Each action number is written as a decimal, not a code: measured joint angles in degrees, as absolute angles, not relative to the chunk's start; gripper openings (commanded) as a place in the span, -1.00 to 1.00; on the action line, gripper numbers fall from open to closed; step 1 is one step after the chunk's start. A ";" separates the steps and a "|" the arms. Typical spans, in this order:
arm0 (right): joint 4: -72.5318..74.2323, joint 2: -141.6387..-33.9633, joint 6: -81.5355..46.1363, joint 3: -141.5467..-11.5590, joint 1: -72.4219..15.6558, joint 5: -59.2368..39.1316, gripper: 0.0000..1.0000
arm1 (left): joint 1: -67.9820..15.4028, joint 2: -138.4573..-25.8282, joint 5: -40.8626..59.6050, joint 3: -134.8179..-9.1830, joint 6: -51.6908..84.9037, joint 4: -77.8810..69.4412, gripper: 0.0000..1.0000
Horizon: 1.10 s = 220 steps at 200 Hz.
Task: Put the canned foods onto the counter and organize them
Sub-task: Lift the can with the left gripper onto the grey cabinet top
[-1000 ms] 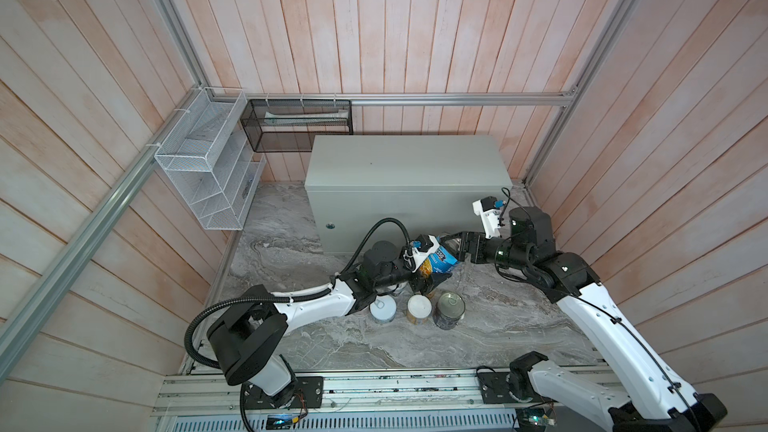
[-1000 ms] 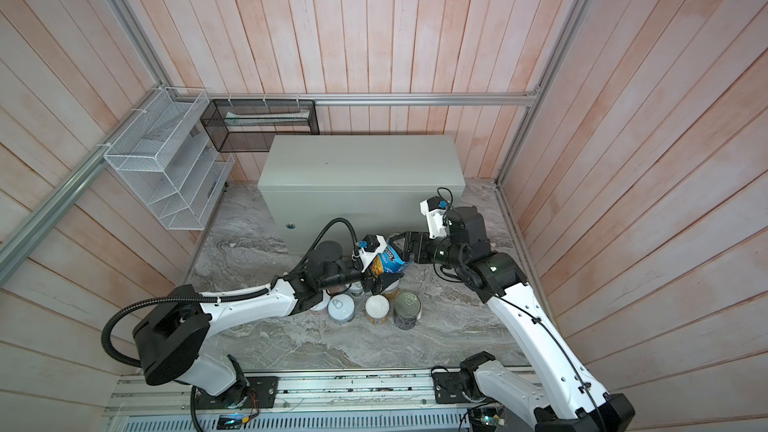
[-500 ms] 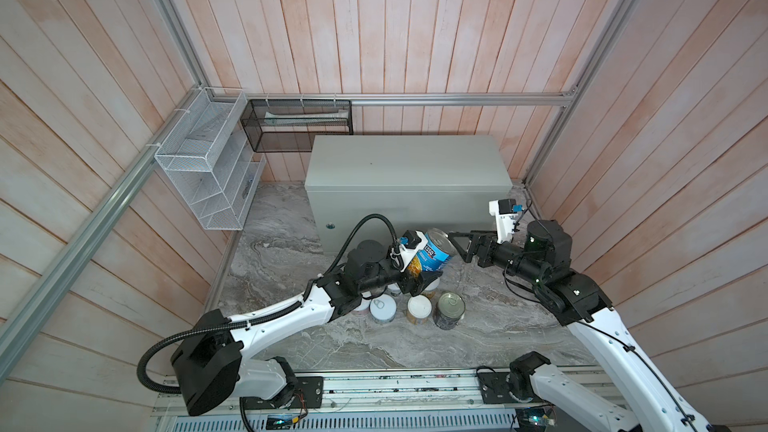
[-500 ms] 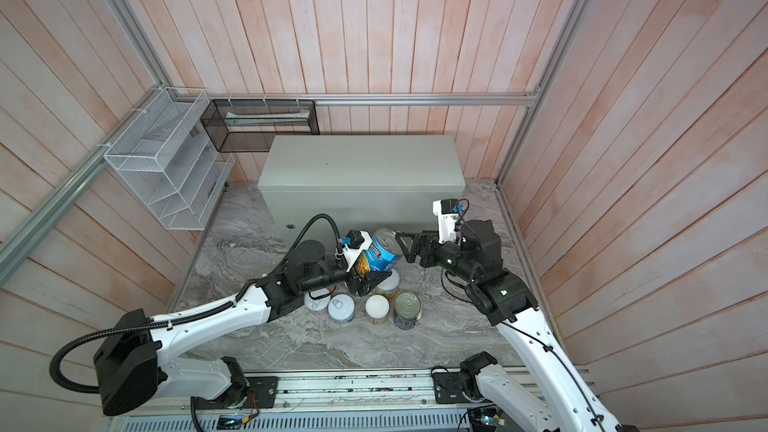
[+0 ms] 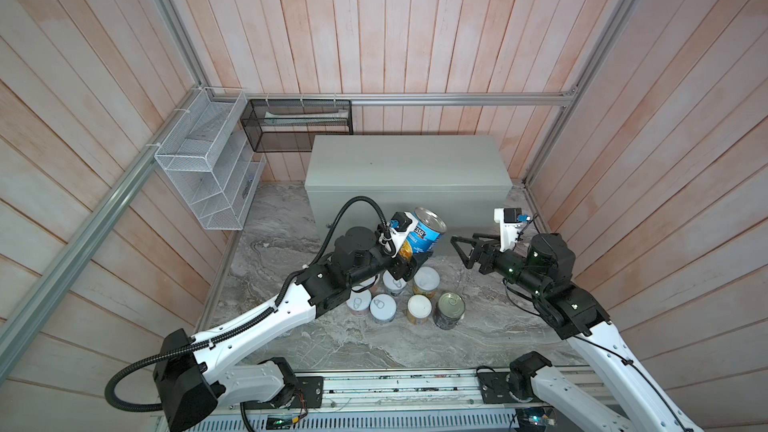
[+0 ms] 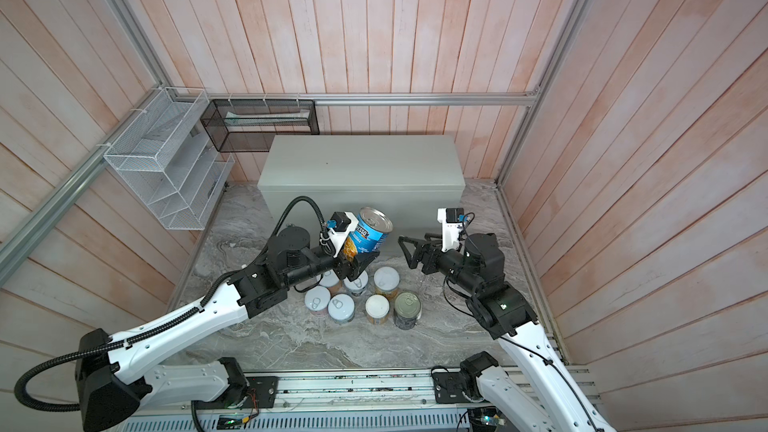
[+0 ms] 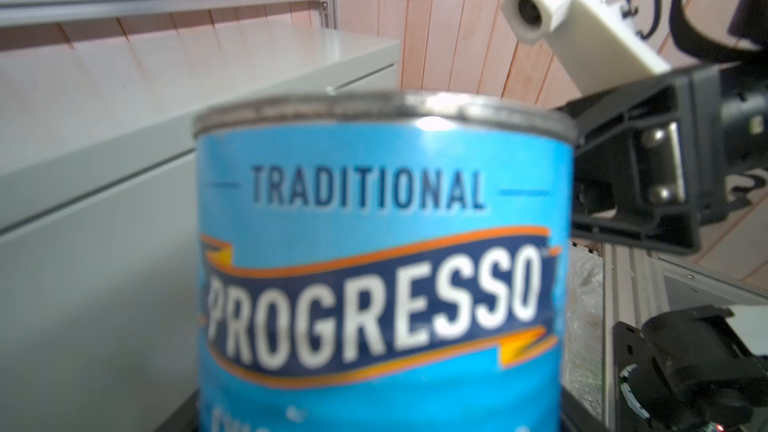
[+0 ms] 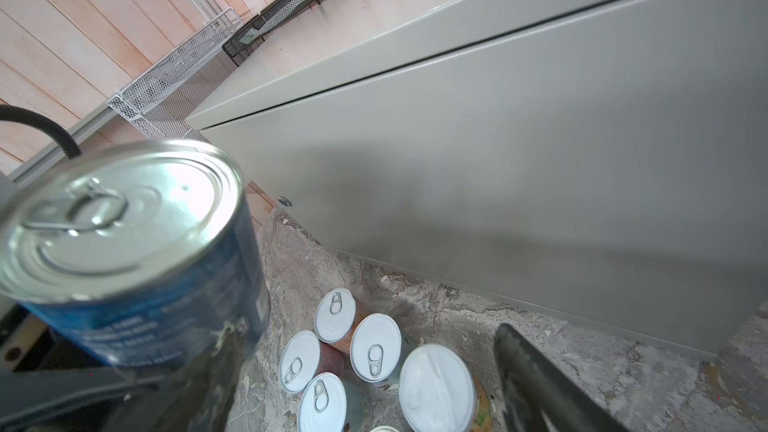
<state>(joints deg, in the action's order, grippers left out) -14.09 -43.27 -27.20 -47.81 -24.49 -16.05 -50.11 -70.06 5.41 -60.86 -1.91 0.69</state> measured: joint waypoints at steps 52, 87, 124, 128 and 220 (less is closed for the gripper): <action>-12.97 -41.52 -26.76 -45.32 -24.49 -15.05 0.87 | -46.74 -71.75 4.05 -70.67 -3.62 1.98 0.05; -12.25 -40.64 -26.55 -44.23 -24.49 -14.61 0.88 | -40.84 -74.39 3.62 -75.72 -3.70 2.11 0.05; -11.70 -40.71 -26.39 -43.40 -24.49 -14.37 0.88 | -33.91 -77.78 3.97 -79.31 -3.64 2.09 0.04; -11.64 -40.71 -26.33 -43.33 -24.49 -14.37 0.87 | -33.04 -78.22 4.05 -79.59 -3.66 2.02 0.04; -11.57 -40.69 -25.28 -42.81 -24.49 -12.56 0.87 | -17.61 -87.11 6.46 -86.87 -0.99 -1.80 0.02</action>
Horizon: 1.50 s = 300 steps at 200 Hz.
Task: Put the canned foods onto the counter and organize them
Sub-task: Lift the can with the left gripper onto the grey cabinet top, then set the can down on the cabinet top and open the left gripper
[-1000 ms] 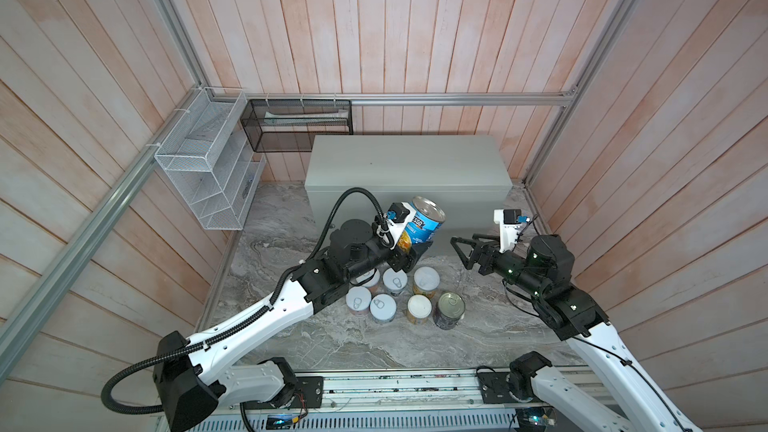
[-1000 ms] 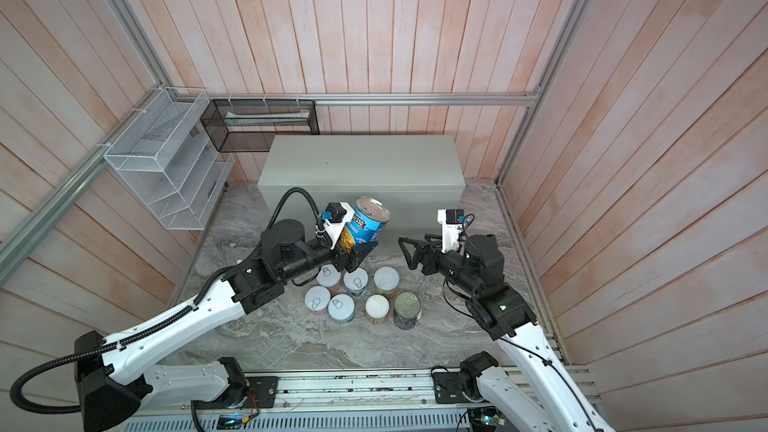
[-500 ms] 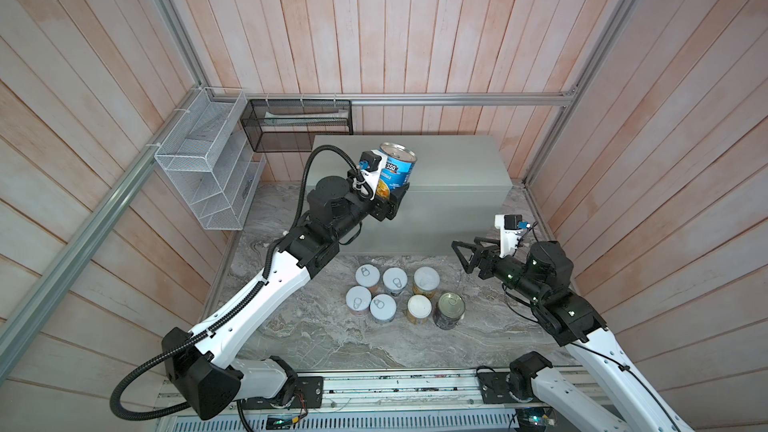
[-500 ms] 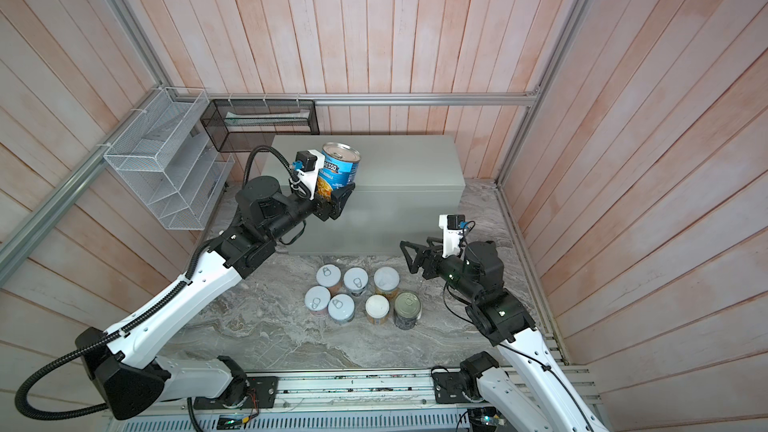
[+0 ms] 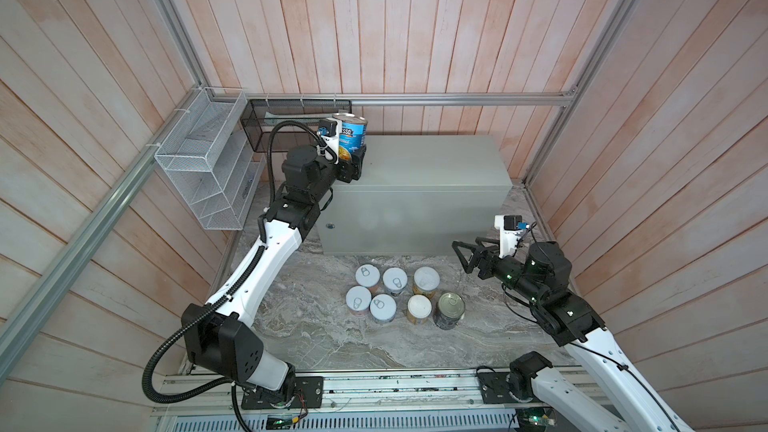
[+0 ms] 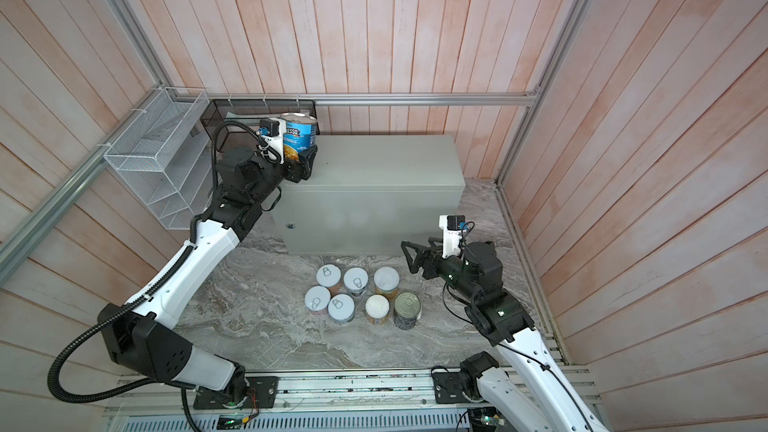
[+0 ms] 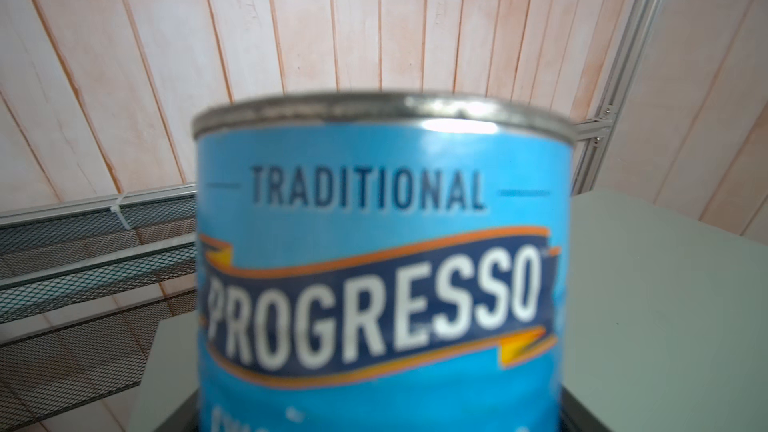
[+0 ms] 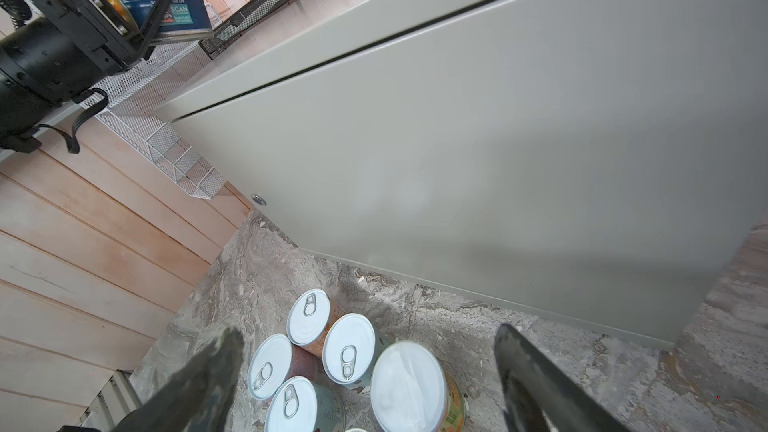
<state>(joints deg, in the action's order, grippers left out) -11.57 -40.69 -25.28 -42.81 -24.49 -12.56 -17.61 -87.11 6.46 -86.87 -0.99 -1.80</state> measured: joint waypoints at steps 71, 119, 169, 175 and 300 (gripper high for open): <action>-12.03 -39.97 -25.28 -42.35 -24.49 -11.18 0.87 | -13.41 -93.30 7.68 -89.36 1.08 -4.80 0.01; -12.38 -39.70 -25.28 -41.95 -24.49 -10.28 0.88 | -13.41 -95.94 7.81 -90.65 0.32 -7.25 -0.02; -13.54 -39.62 -25.26 -41.98 -24.49 -9.26 0.87 | -13.41 -98.24 8.49 -91.02 -0.51 -11.29 0.06; -13.67 -39.62 -25.26 -41.98 -24.49 -9.13 0.87 | -13.41 -98.52 8.56 -91.13 -0.64 -11.62 0.12; -14.28 -41.34 -25.32 -42.30 -24.49 -8.82 0.87 | -13.56 -95.50 6.50 -85.52 -1.34 -16.93 1.00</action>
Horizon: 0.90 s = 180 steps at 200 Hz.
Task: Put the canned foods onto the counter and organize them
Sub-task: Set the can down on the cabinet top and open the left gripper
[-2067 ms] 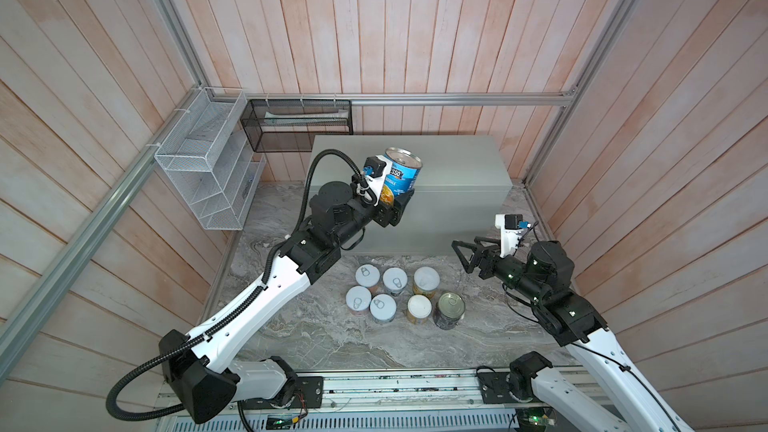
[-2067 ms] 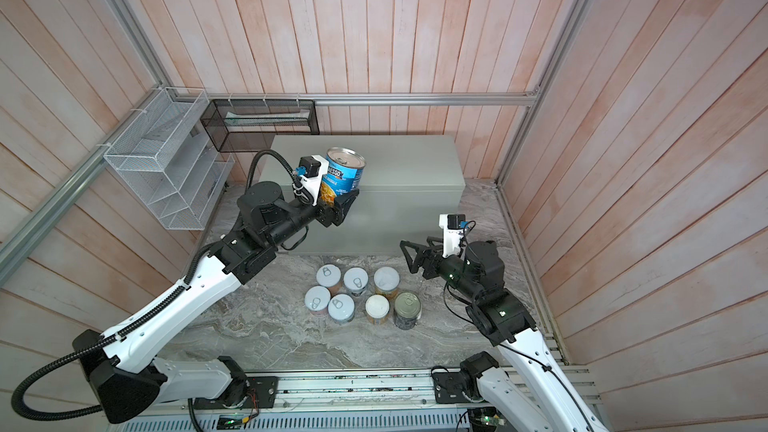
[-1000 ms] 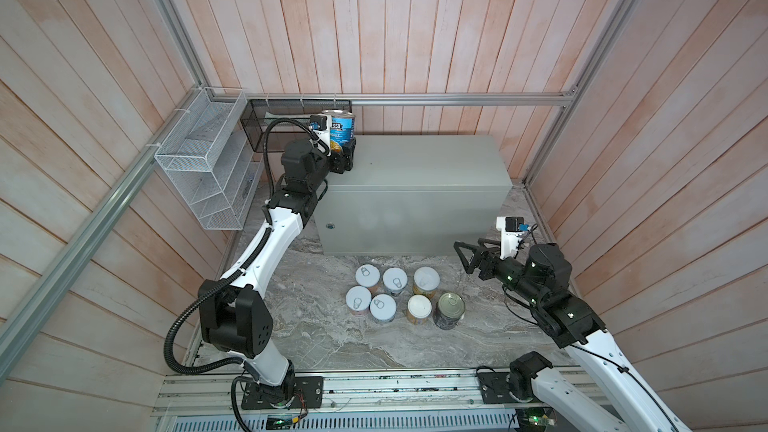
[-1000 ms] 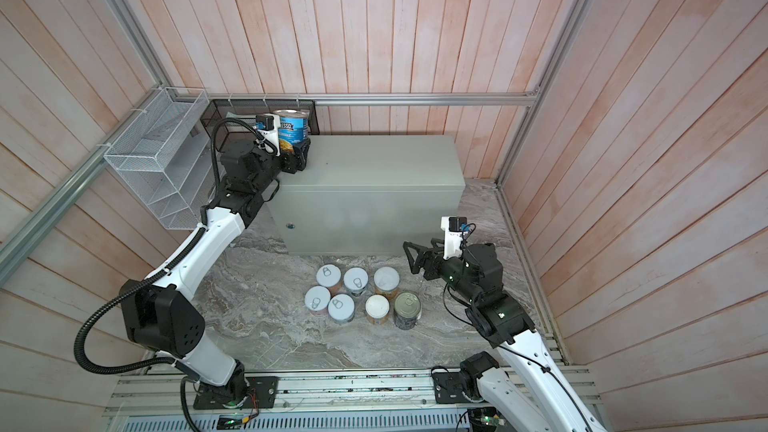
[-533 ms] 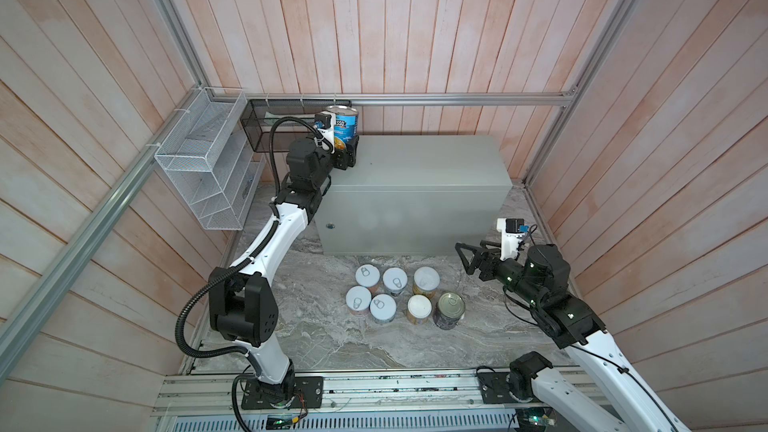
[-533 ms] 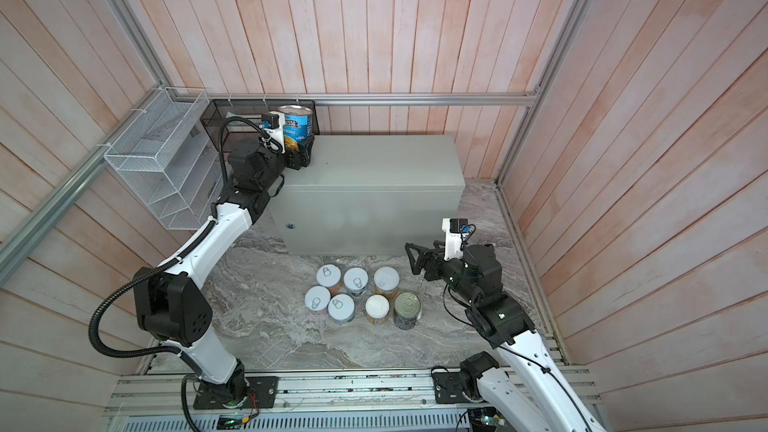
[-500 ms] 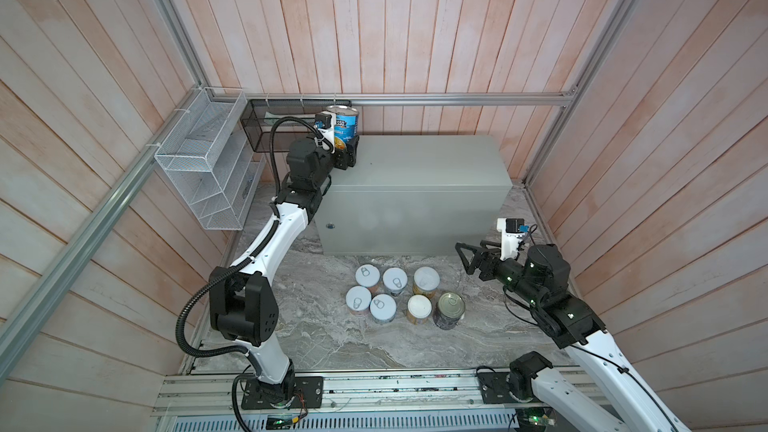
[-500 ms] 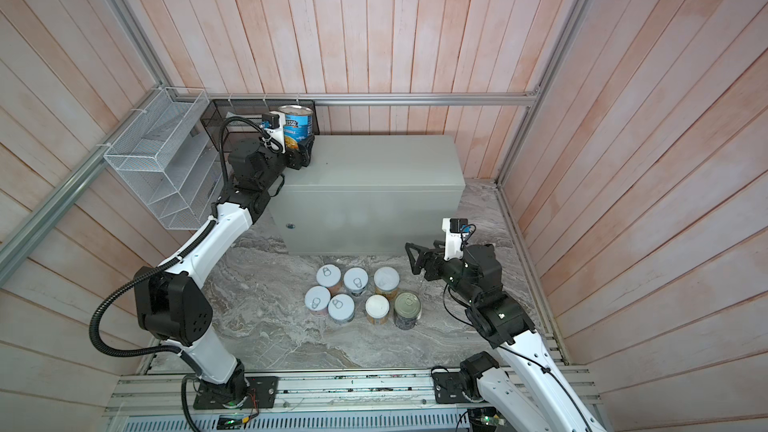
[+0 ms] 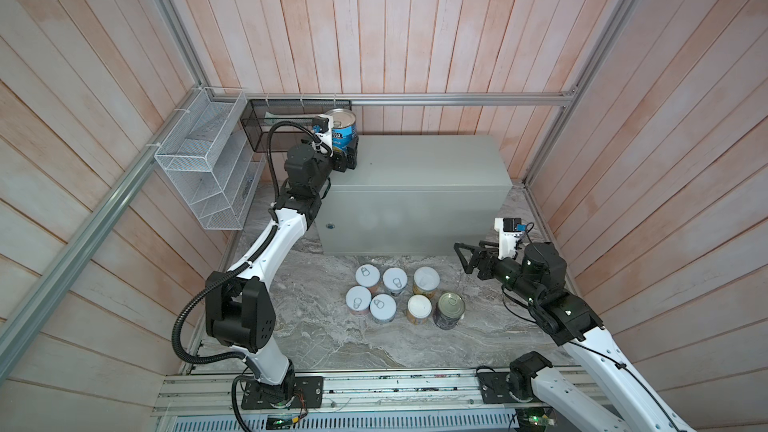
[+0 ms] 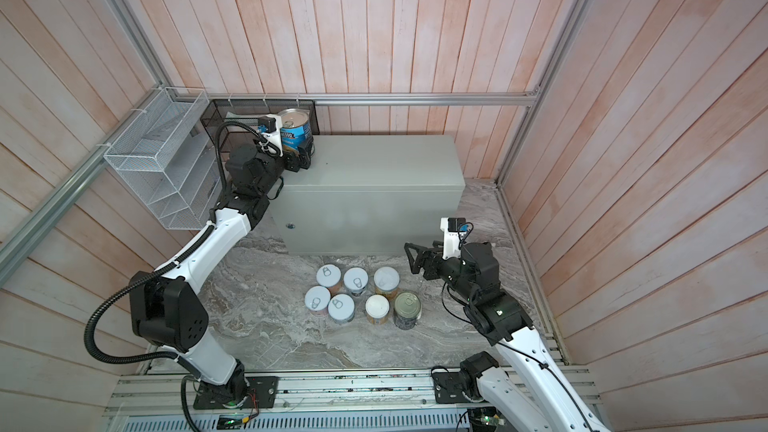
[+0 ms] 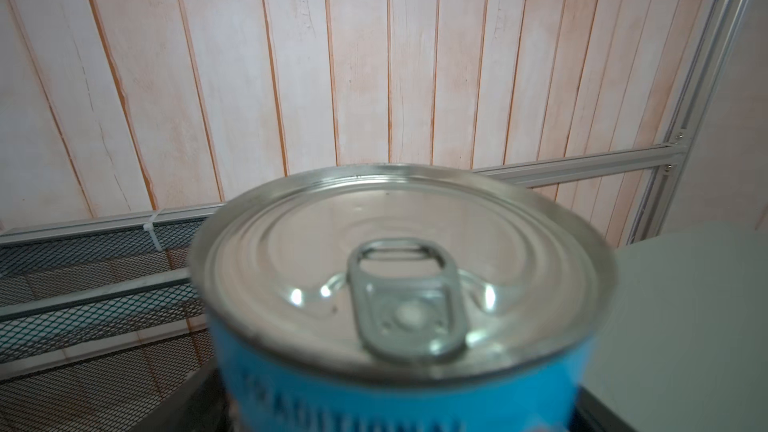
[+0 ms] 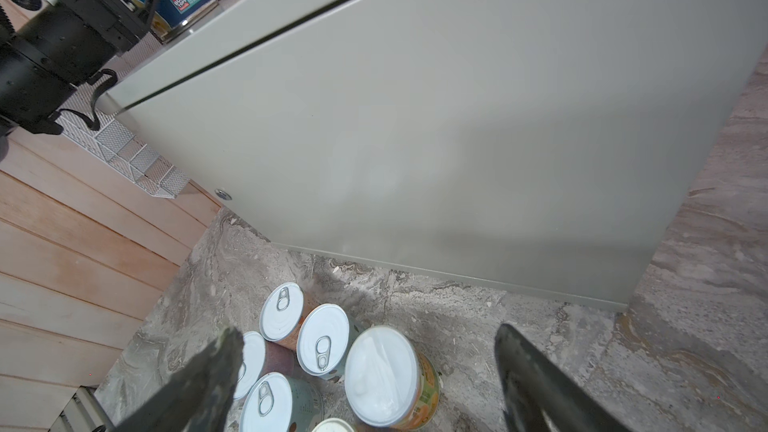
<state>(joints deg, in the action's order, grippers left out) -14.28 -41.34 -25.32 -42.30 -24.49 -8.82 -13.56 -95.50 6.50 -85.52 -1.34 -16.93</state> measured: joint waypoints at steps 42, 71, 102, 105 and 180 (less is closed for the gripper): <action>-13.65 -42.41 -25.67 -42.30 -24.49 -8.88 0.87 | -13.67 -90.89 5.26 -82.70 -1.45 -16.67 1.00; -13.15 -43.33 -26.15 -42.30 -24.49 -9.28 0.87 | -13.89 -89.23 4.84 -82.70 -1.26 -15.55 1.00; -13.04 -43.48 -26.61 -42.30 -24.49 -9.30 0.87 | -15.51 -87.00 1.45 -79.92 -1.06 -14.46 1.00; -13.04 -43.48 -26.61 -42.30 -24.49 -9.30 0.87 | -15.75 -86.67 1.10 -79.46 -1.08 -14.35 1.00; -16.53 -45.36 -26.57 -43.29 -24.49 -7.90 0.86 | -21.54 -76.18 -6.33 -72.14 -1.48 -10.46 1.00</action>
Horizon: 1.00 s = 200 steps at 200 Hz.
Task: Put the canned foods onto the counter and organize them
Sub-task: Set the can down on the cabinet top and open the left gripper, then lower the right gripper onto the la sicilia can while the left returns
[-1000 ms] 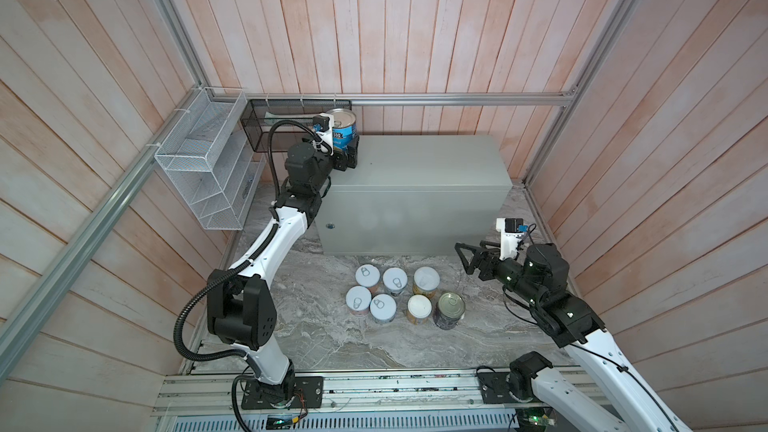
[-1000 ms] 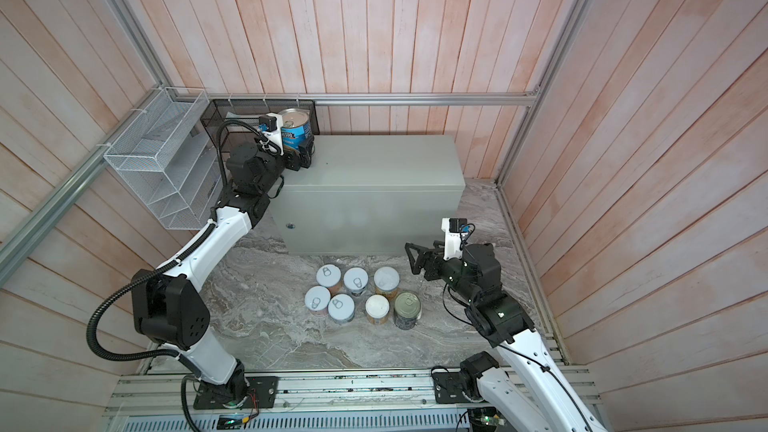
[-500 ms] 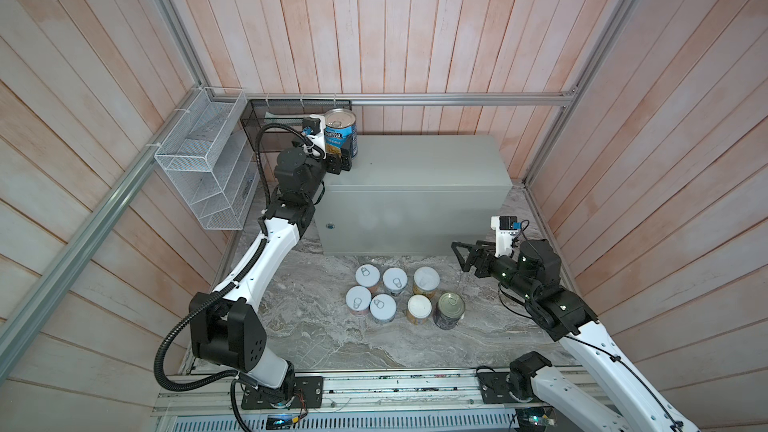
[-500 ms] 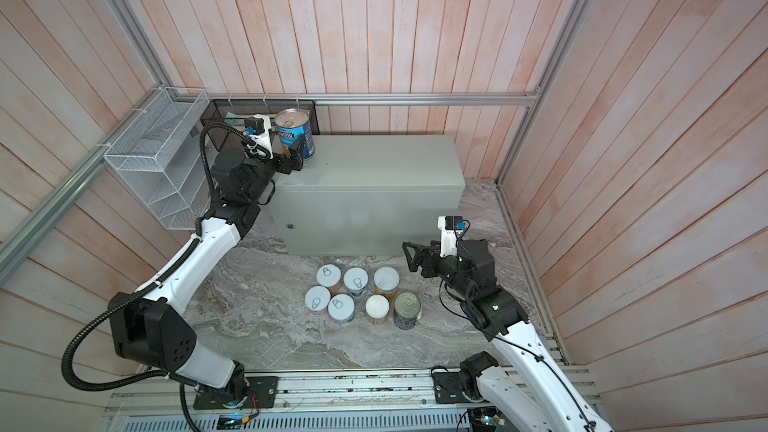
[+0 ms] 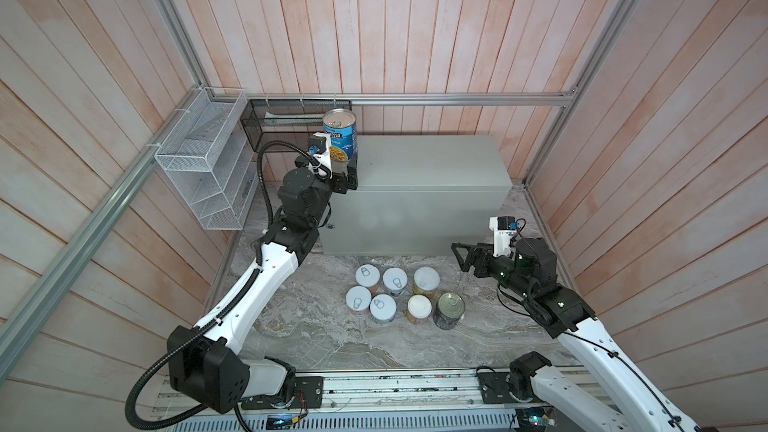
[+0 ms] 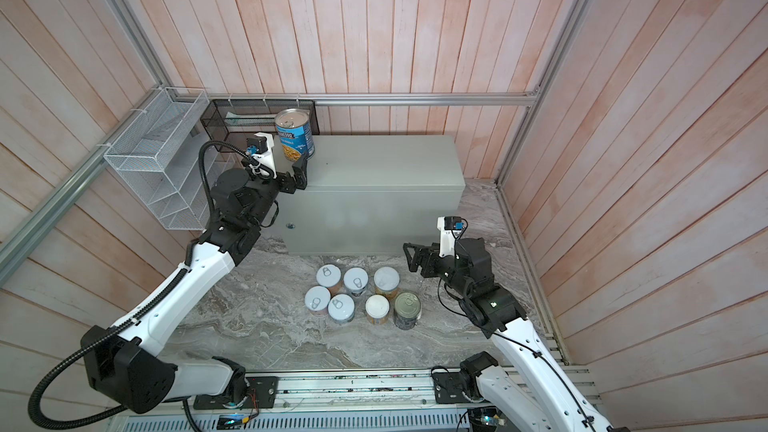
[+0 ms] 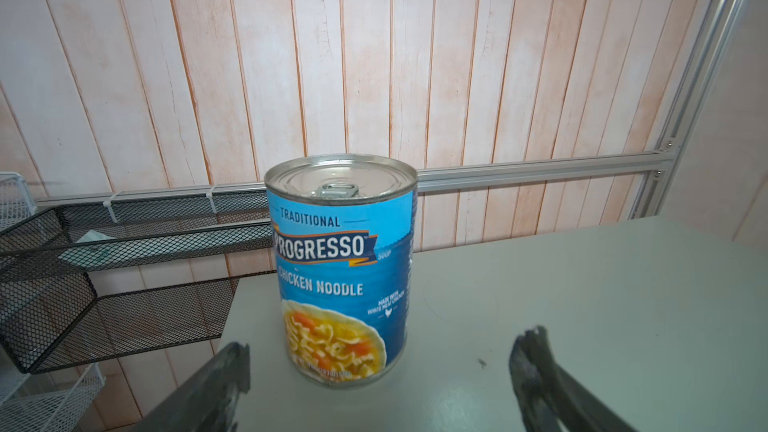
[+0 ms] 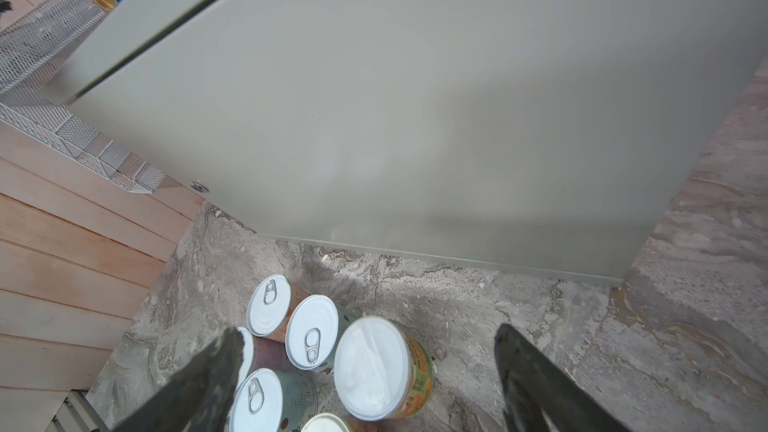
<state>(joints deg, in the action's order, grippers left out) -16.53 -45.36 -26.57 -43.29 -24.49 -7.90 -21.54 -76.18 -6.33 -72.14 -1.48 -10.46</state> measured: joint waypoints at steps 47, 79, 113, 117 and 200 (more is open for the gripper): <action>-21.76 -49.47 -26.30 -45.60 -25.54 -7.42 0.84 | -26.68 -66.02 -7.60 -66.57 -1.21 -6.63 1.00; -25.08 -52.97 -25.91 -46.61 -29.91 -6.24 0.84 | -28.73 -61.01 -7.57 -63.02 0.01 -4.82 1.00; -28.40 -54.22 -26.50 -46.65 -32.47 -5.45 0.84 | -32.53 -59.09 -6.17 -58.85 1.80 -2.39 1.00; -28.71 -54.17 -26.65 -46.65 -32.58 -5.41 0.83 | -33.17 -58.96 -6.04 -58.24 1.89 -2.11 1.00; -36.12 -53.98 -31.16 -46.65 -35.77 -5.48 0.68 | -43.44 -60.29 -5.26 -44.95 0.56 -2.24 1.00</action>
